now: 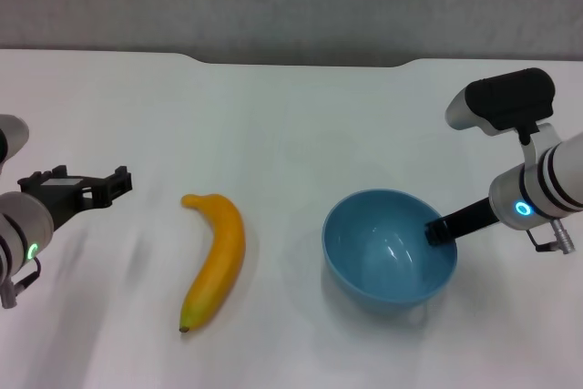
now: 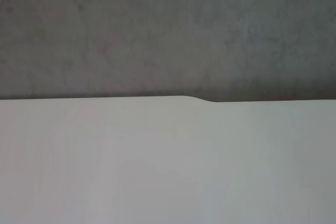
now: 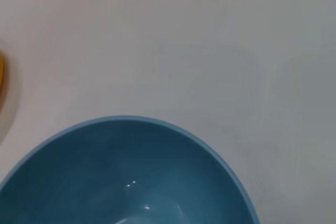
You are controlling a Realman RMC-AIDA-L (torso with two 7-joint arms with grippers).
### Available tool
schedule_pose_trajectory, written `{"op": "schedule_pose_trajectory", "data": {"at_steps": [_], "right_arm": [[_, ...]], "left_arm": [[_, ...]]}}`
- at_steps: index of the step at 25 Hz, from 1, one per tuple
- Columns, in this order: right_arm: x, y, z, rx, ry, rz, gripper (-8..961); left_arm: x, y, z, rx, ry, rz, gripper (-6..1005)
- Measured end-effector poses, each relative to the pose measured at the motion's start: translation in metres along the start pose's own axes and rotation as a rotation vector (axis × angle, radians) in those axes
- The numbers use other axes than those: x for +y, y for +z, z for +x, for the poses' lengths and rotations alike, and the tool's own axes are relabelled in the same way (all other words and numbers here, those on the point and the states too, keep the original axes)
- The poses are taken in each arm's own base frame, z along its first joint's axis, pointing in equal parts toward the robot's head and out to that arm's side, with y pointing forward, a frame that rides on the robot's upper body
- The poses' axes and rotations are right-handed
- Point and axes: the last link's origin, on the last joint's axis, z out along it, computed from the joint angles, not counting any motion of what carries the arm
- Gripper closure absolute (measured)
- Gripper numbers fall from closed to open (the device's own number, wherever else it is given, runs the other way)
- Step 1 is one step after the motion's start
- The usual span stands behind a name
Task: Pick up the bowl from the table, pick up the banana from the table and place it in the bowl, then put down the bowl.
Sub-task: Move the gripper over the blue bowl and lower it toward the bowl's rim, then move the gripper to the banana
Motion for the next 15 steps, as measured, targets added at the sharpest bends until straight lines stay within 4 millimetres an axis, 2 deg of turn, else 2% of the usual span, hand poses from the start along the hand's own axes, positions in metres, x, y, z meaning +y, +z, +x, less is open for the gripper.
{"op": "schedule_pose_trajectory", "data": {"at_steps": [9, 15], "right_arm": [[-0.001, -0.005, -0.003, -0.071, 0.013, -0.009, 908], [0.0, -0.015, -0.009, -0.133, 0.005, -0.013, 920]], "left_arm": [[0.008, -0.002, -0.002, -0.028, 0.009, -0.015, 157], [0.032, -0.011, 0.006, -0.111, 0.028, -0.072, 159]]}}
